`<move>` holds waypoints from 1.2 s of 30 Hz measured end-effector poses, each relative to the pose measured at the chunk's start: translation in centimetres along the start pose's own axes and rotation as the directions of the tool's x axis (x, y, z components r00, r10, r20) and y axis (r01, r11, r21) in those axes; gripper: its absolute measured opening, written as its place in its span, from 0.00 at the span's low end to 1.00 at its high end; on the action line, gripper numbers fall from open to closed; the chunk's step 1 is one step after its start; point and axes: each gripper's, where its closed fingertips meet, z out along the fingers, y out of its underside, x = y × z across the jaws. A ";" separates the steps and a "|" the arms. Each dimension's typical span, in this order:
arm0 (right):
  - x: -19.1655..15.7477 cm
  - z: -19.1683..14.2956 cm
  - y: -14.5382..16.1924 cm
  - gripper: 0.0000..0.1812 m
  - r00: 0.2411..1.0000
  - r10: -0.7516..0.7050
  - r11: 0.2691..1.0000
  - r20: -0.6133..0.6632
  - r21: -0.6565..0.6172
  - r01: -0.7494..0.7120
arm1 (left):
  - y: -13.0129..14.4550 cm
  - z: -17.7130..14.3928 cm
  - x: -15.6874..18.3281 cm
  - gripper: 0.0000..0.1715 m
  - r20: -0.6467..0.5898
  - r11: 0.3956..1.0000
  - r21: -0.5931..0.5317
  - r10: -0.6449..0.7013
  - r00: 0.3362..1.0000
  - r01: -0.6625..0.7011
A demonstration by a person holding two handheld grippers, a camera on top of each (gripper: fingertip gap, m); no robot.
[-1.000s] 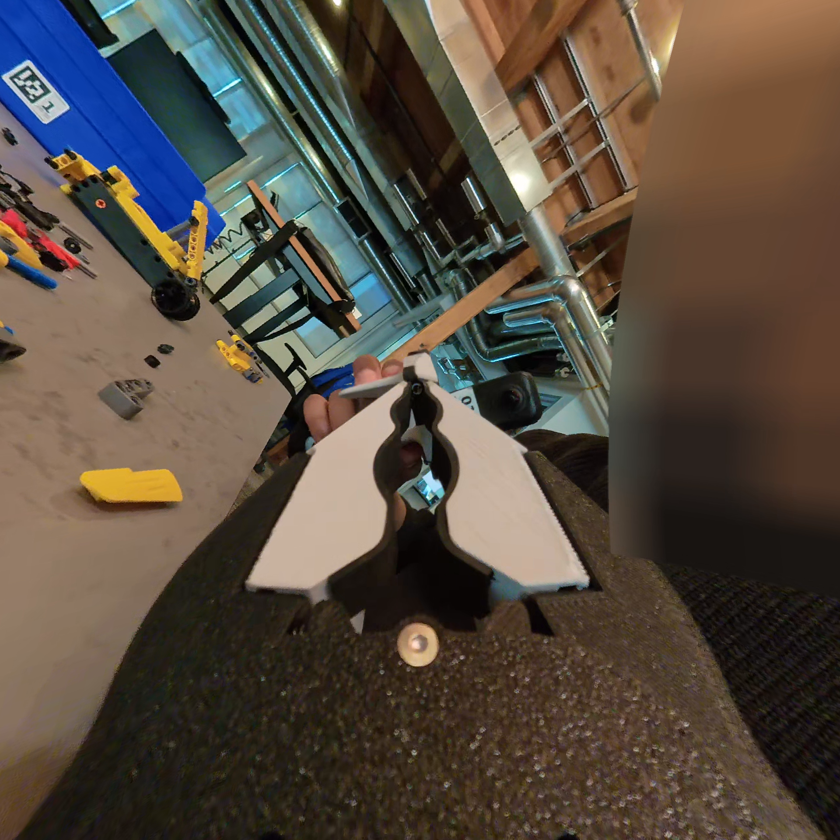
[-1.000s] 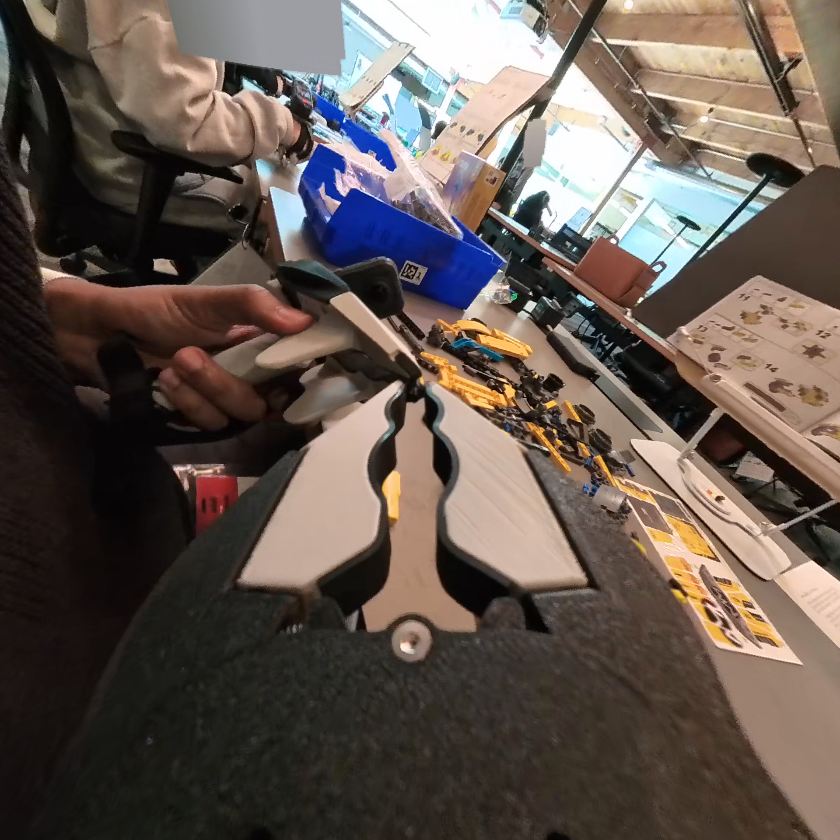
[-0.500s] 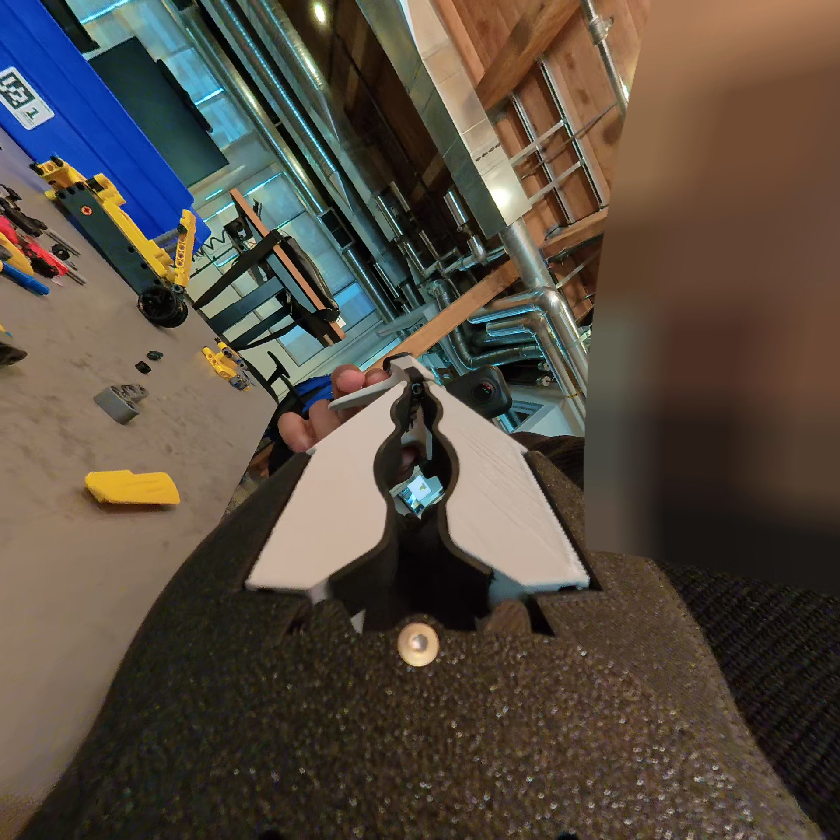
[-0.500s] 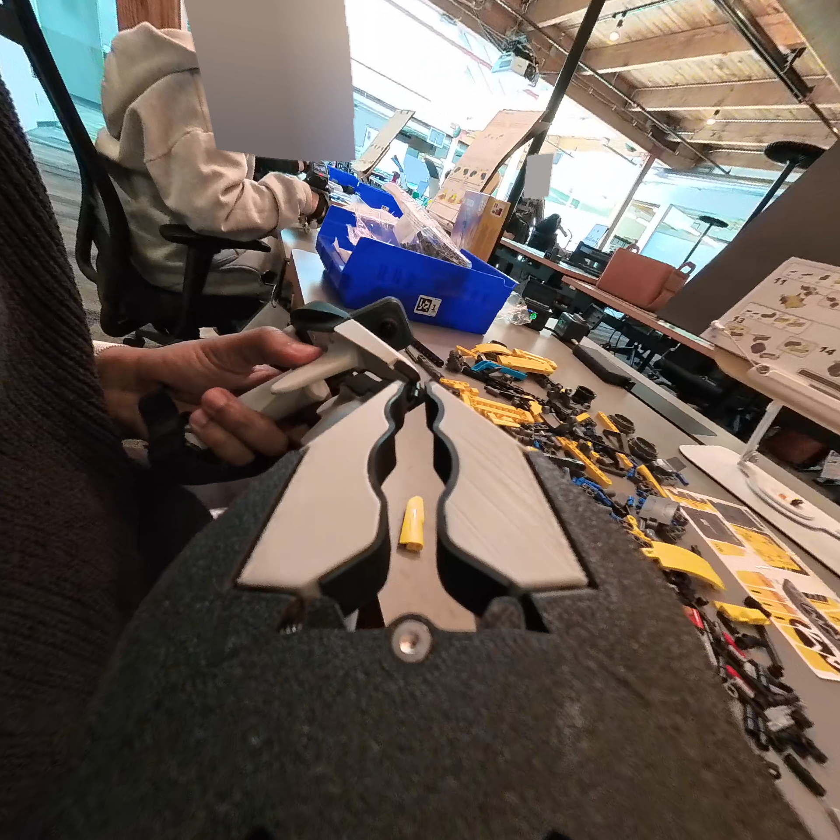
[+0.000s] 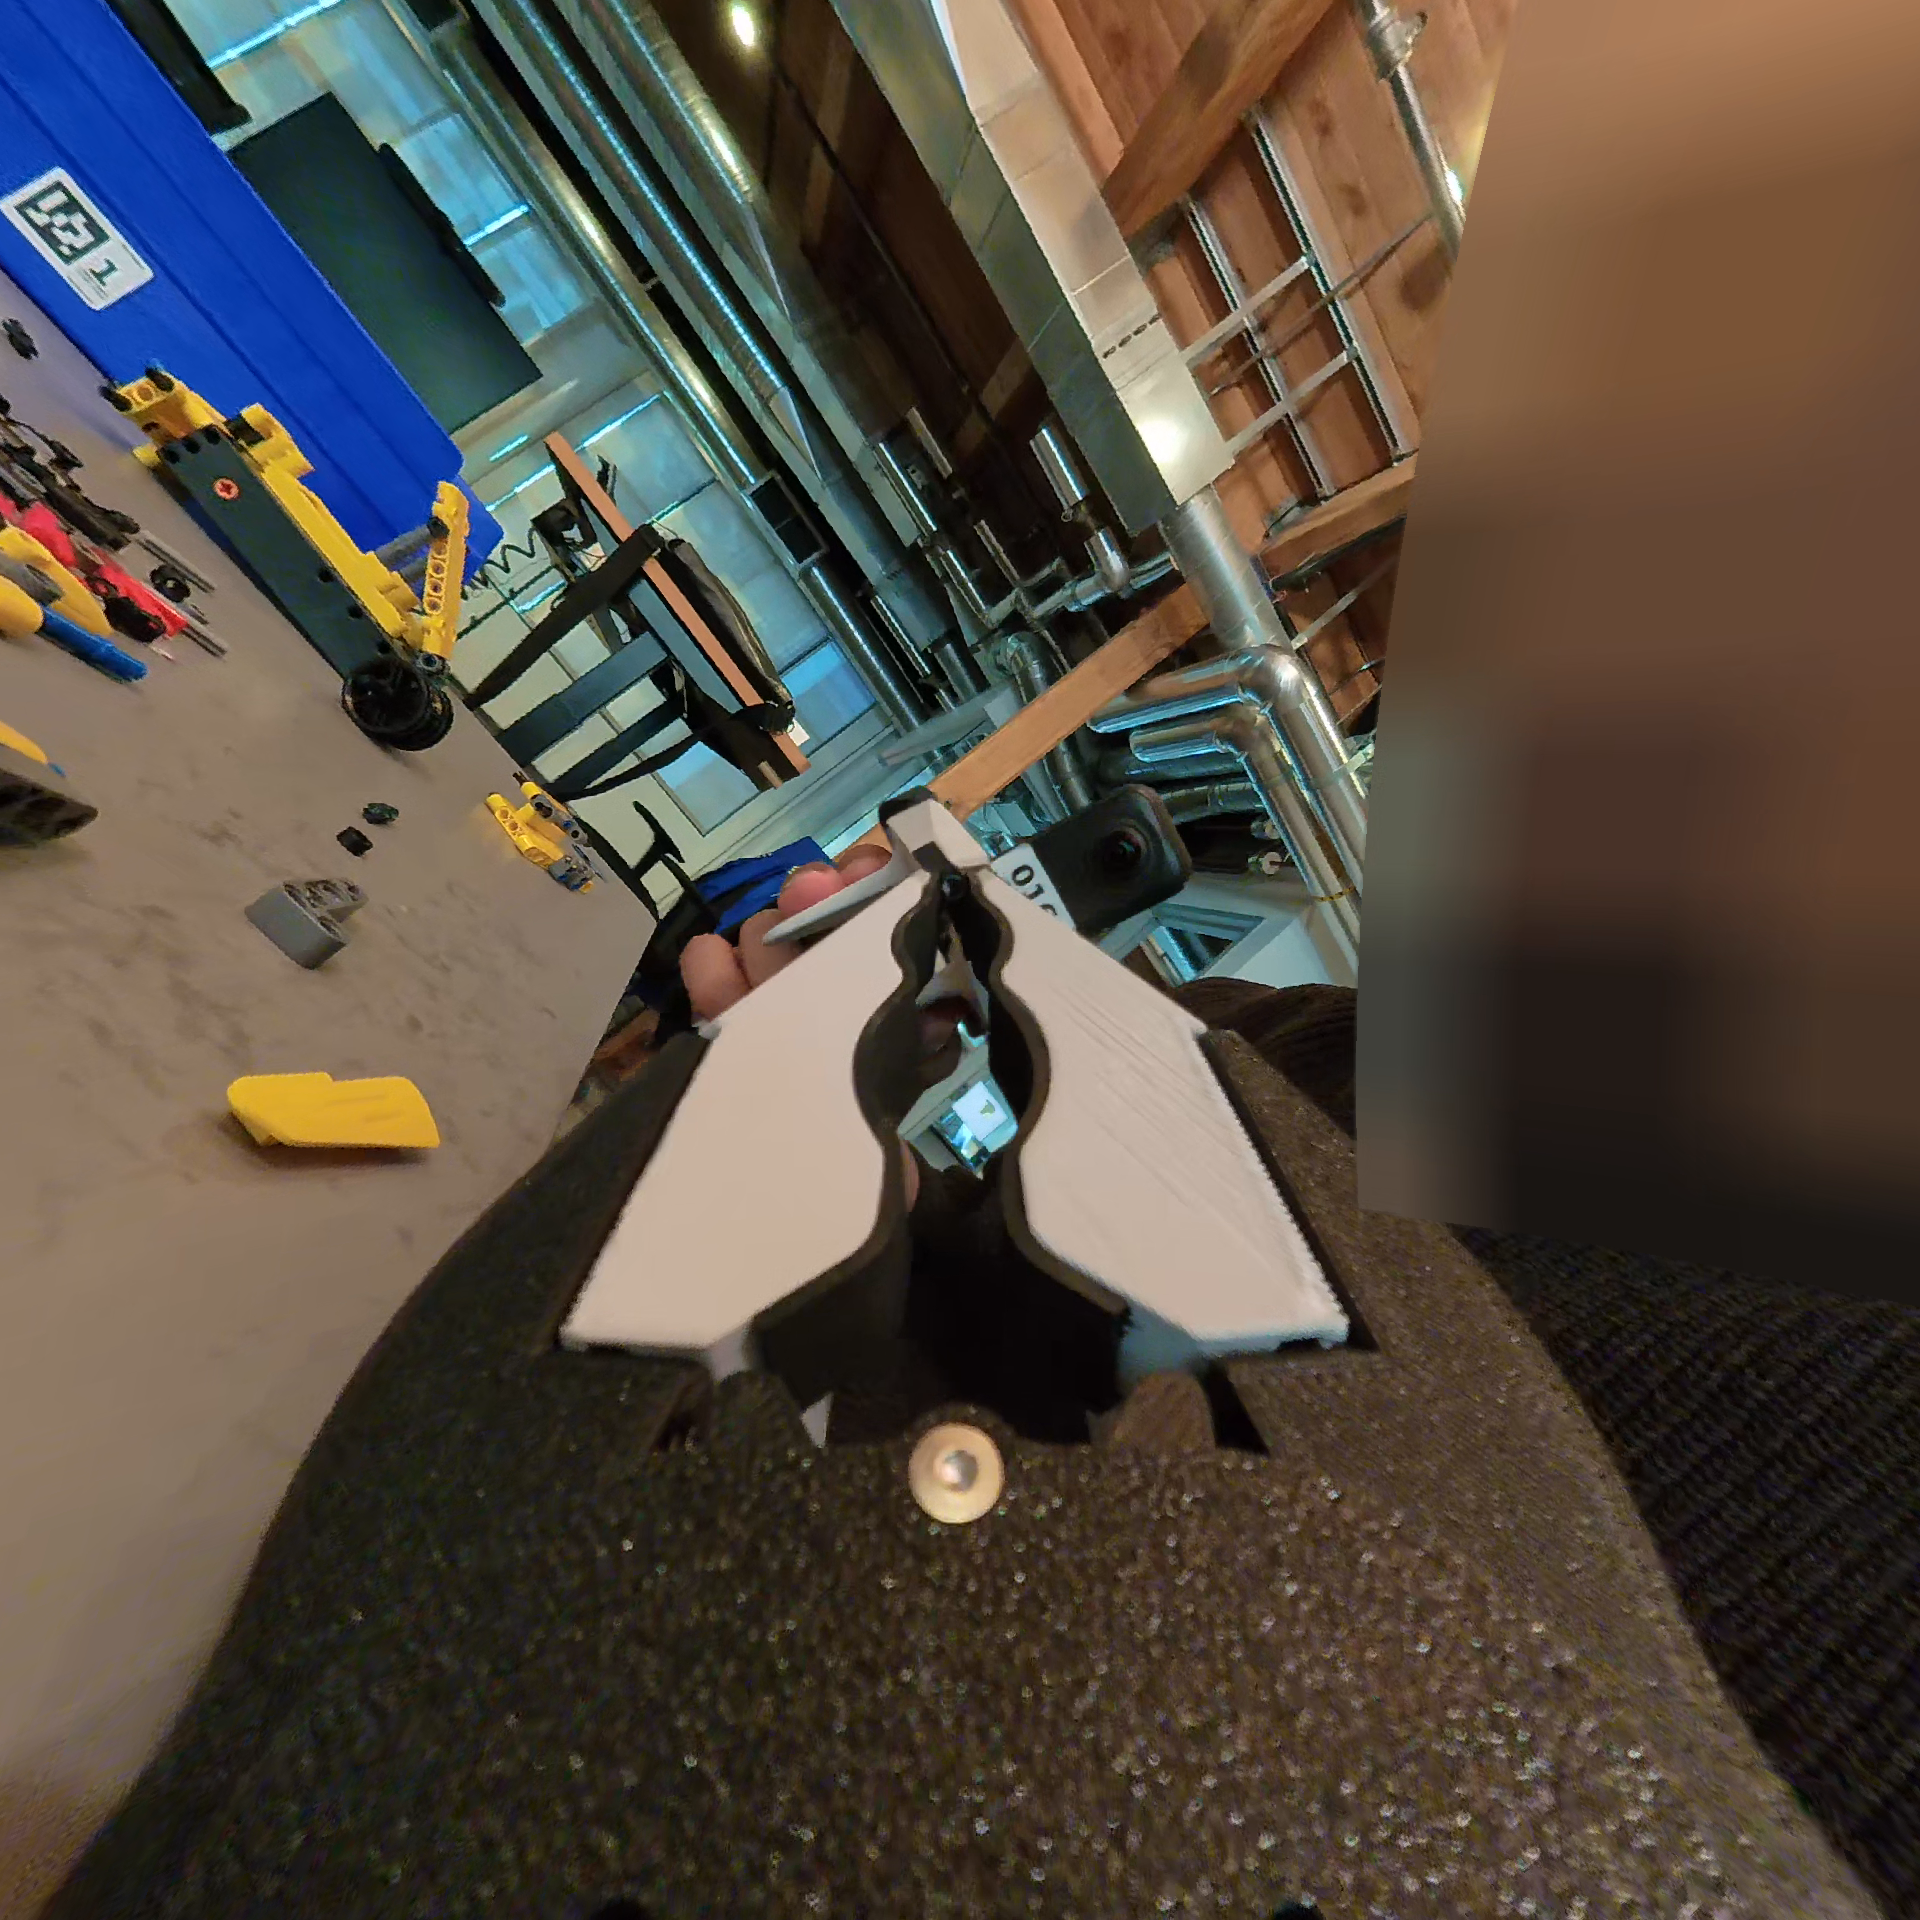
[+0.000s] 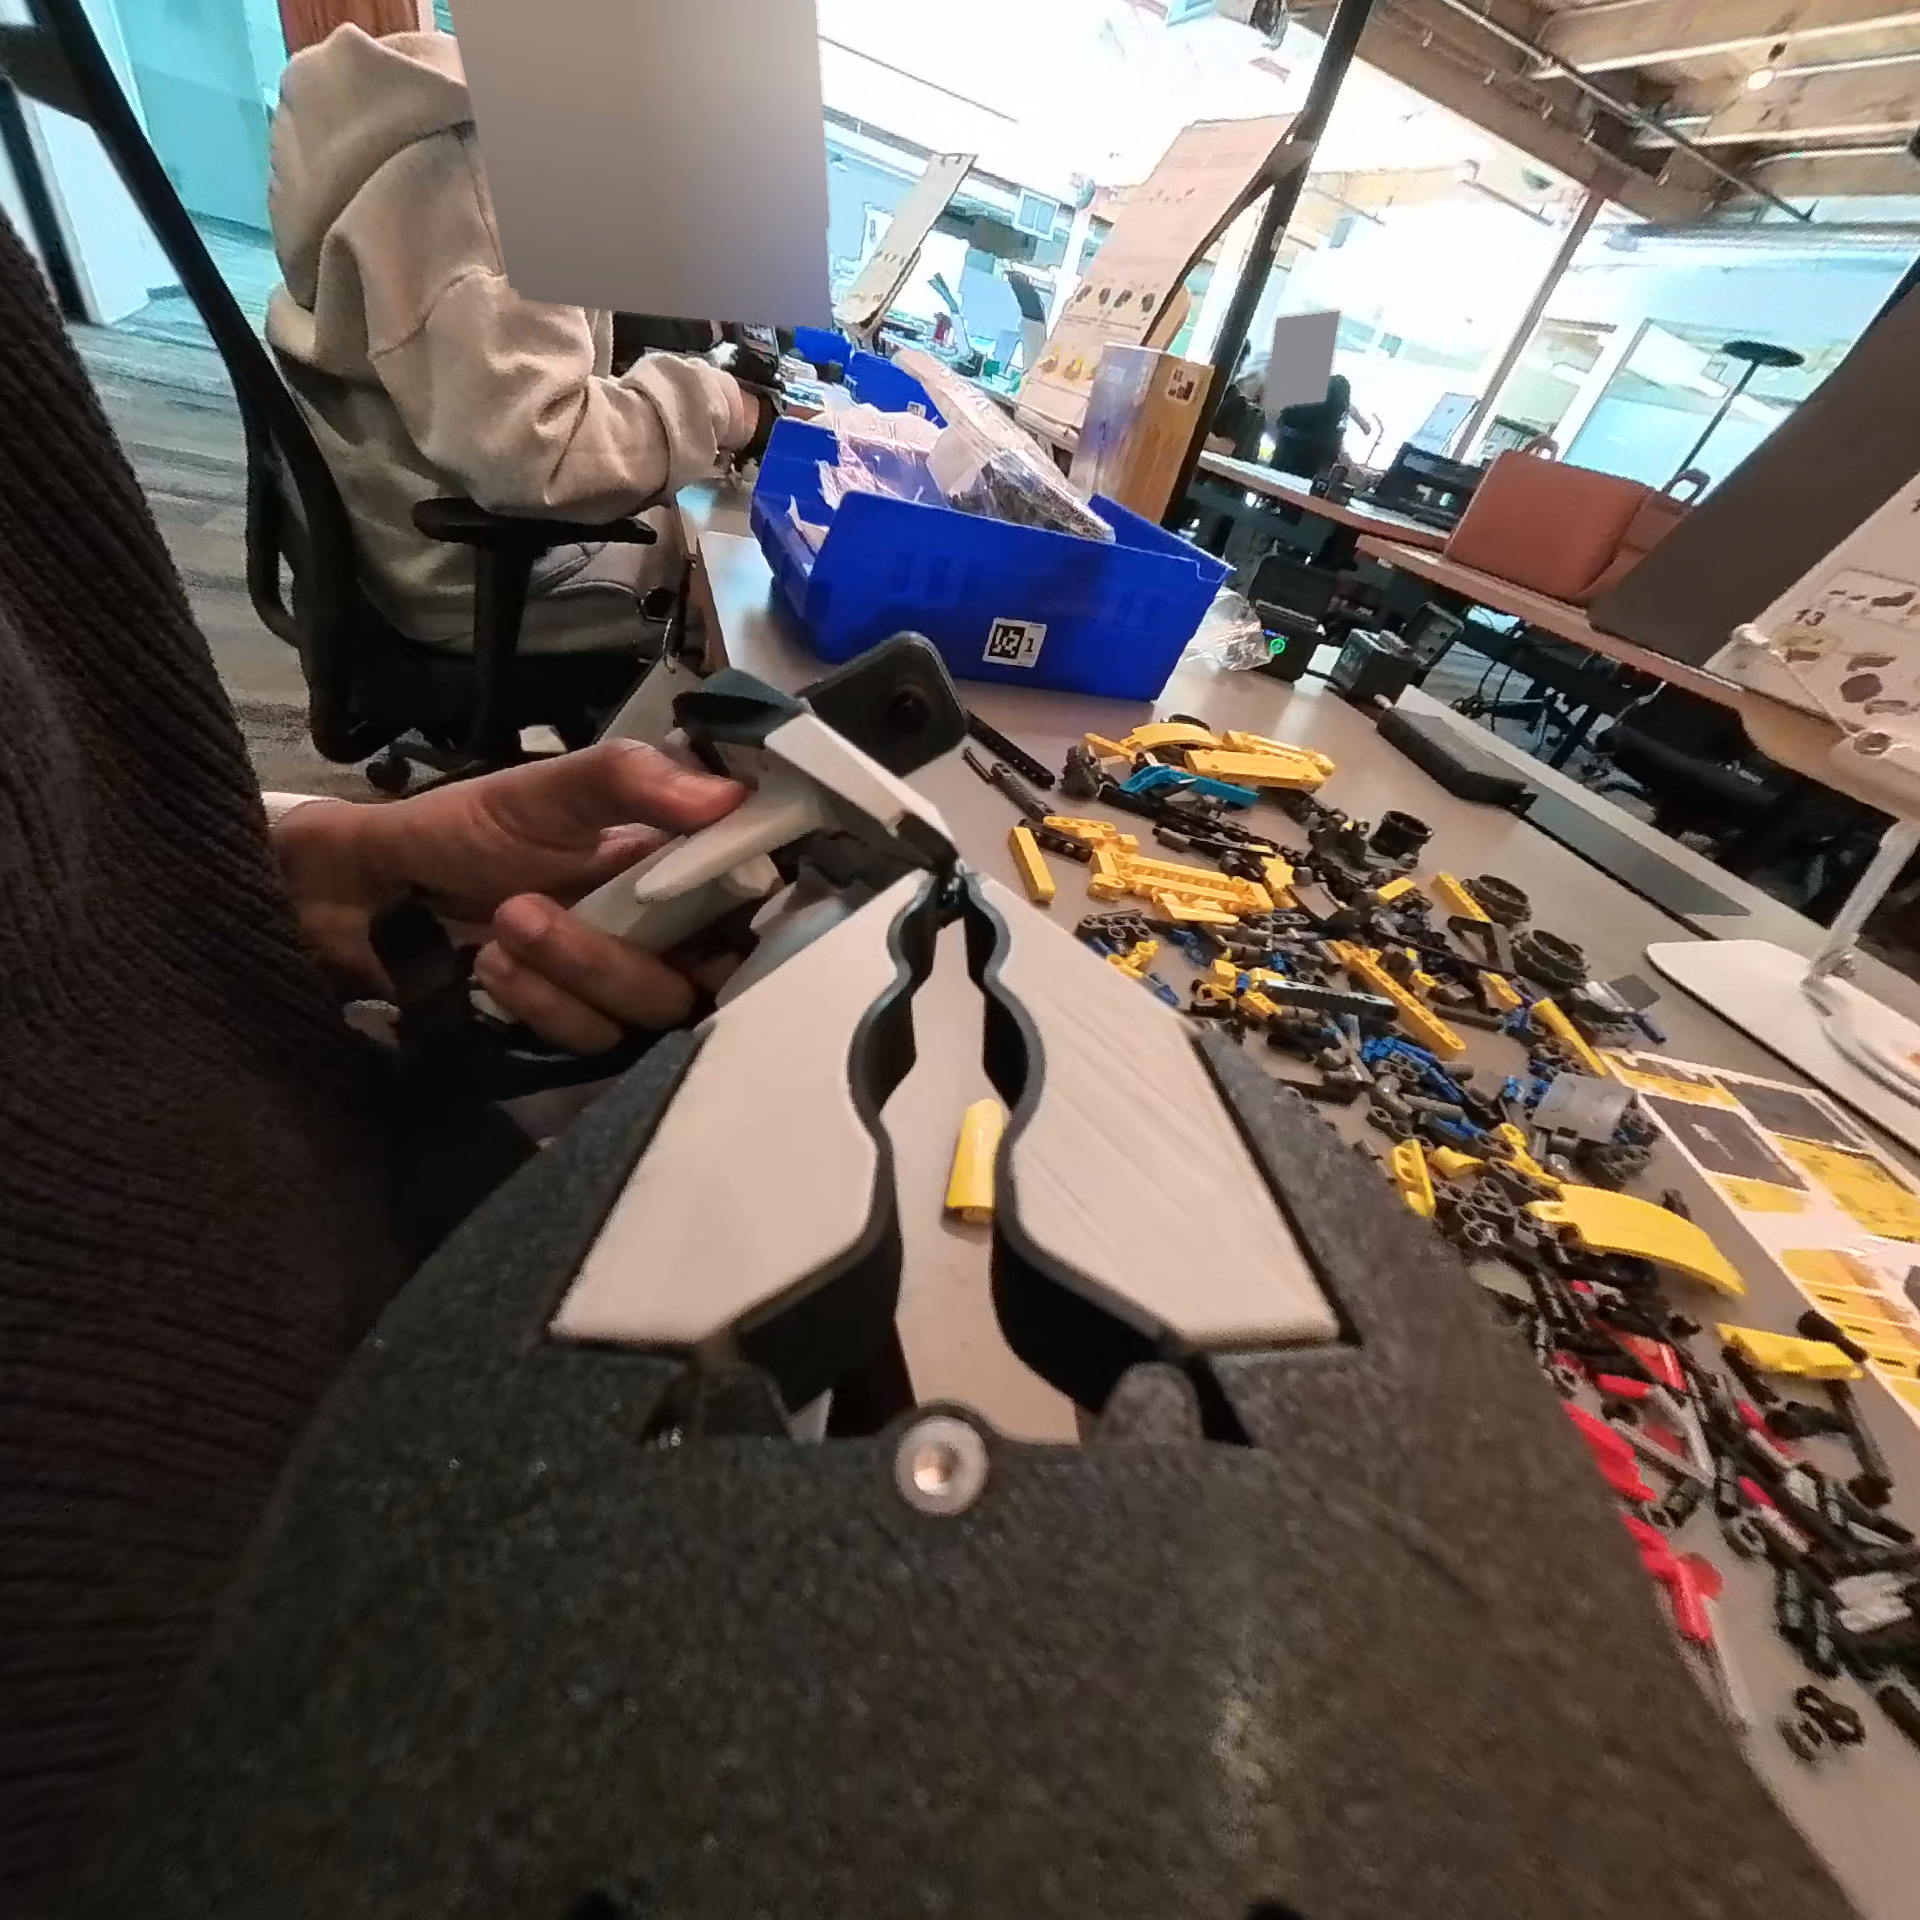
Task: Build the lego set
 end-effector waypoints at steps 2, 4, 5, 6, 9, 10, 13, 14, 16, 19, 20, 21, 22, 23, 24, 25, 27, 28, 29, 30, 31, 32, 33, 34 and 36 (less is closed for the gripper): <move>0.3 -0.1 0.0 0.02 1.000 0.009 1.000 -0.013 -0.011 -0.009 | -0.1 -0.1 -0.4 0.05 0.043 0.999 -0.001 0.040 0.998 -0.040; 1.1 -0.3 0.0 0.02 0.999 0.040 0.999 -0.027 -0.029 -0.041 | -0.4 -0.6 -1.4 0.09 0.141 0.993 -0.019 0.116 0.983 -0.114; 1.7 -0.4 0.2 0.02 0.998 0.056 0.997 -0.038 -0.054 -0.058 | -0.6 -1.0 -1.9 0.09 0.194 0.986 -0.038 0.166 0.967 -0.161; 2.5 -0.6 0.7 0.02 0.996 0.068 0.993 -0.049 -0.098 -0.072 | -0.7 -1.3 -2.1 0.09 0.238 0.976 -0.063 0.217 0.947 -0.208; 5.2 -1.3 3.5 0.02 0.995 0.066 0.943 -0.070 -0.323 -0.085 | -1.1 -2.2 -2.5 0.09 0.339 0.933 -0.145 0.360 0.869 -0.330; 6.0 -1.6 4.6 0.02 0.996 0.064 0.907 -0.060 -0.414 -0.083 | -1.3 -2.6 -2.7 0.09 0.368 0.918 -0.169 0.397 0.841 -0.360; 7.2 -1.9 7.2 0.02 0.998 0.053 0.763 0.021 -0.646 -0.027 | -1.7 -3.4 -3.1 0.09 0.417 0.887 -0.210 0.461 0.784 -0.410; 7.3 -1.8 7.7 0.02 0.997 0.049 0.713 0.060 -0.701 0.007 | -1.8 -3.6 -3.2 0.09 0.424 0.884 -0.214 0.467 0.776 -0.415; 7.2 -1.5 8.4 0.02 0.988 0.034 0.627 0.153 -0.773 0.098 | -2.0 -4.0 -3.3 0.09 0.432 0.883 -0.215 0.469 0.771 -0.417; 6.4 -1.0 9.3 0.01 0.962 0.069 0.516 0.264 -0.835 0.192 | -2.4 -4.8 -3.6 0.09 0.451 0.878 -0.221 0.478 0.754 -0.424; 6.0 -1.0 9.7 0.02 0.954 0.096 0.484 0.285 -0.850 0.205 | -2.5 -5.0 -3.7 0.09 0.457 0.876 -0.225 0.481 0.748 -0.427; 5.6 -1.1 10.1 0.02 0.947 0.115 0.450 0.301 -0.865 0.221 | -2.6 -5.2 -3.8 0.09 0.461 0.875 -0.226 0.482 0.745 -0.427; 5.5 -1.3 10.6 0.02 0.942 0.118 0.417 0.316 -0.876 0.241 | -2.7 -5.4 -3.9 0.09 0.465 0.876 -0.225 0.482 0.743 -0.427; 5.6 -1.4 10.9 0.02 0.938 0.113 0.386 0.327 -0.885 0.262 | -2.7 -5.6 -4.0 0.09 0.468 0.877 -0.223 0.479 0.743 -0.426; 5.6 -1.5 11.2 0.02 0.935 0.114 0.362 0.336 -0.891 0.275 | -2.8 -5.7 -4.1 0.09 0.467 0.880 -0.219 0.474 0.746 -0.422; 5.6 -1.5 11.2 0.02 0.933 0.122 0.348 0.338 -0.895 0.279 | -2.8 -5.9 -4.2 0.09 0.466 0.884 -0.214 0.467 0.752 -0.416; 5.5 -1.4 11.2 0.02 0.930 0.144 0.331 0.337 -0.903 0.275 | -2.8 -5.9 -4.2 0.09 0.453 0.890 -0.204 0.456 0.766 -0.408; 5.5 -1.3 11.2 0.01 0.929 0.152 0.326 0.337 -0.905 0.274 | -2.8 -5.9 -4.1 0.09 0.450 0.890 -0.199 0.455 0.769 -0.410; 5.5 -1.3 11.1 0.01 0.928 0.160 0.322 0.335 -0.907 0.272 | -2.9 -5.9 -4.1 0.09 0.450 0.888 -0.200 0.458 0.767 -0.413; 5.4 -1.2 11.1 0.01 0.927 0.168 0.319 0.335 -0.908 0.270 | -2.8 -5.9 -4.1 0.09 0.450 0.886 -0.205 0.462 0.765 -0.415; 5.4 -1.1 11.1 0.01 0.926 0.172 0.318 0.335 -0.909 0.270 | -2.8 -6.0 -4.2 0.09 0.451 0.885 -0.210 0.465 0.762 -0.416; 5.4 -1.0 11.1 0.01 0.926 0.174 0.315 0.336 -0.910 0.271 | -2.8 -6.0 -4.2 0.09 0.453 0.883 -0.215 0.469 0.759 -0.417; 5.4 -1.0 11.1 0.01 0.925 0.175 0.309 0.338 -0.911 0.274 | -2.8 -6.0 -4.3 0.09 0.453 0.882 -0.216 0.470 0.757 -0.419; 5.4 -1.0 11.2 0.01 0.924 0.175 0.303 0.340 -0.912 0.279 | -2.8 -6.0 -4.3 0.09 0.453 0.882 -0.214 0.470 0.758 -0.419; 5.3 -1.0 11.3 0.02 0.921 0.183 0.295 0.343 -0.913 0.281 | -2.9 -6.1 -4.2 0.09 0.451 0.884 -0.209 0.467 0.760 -0.419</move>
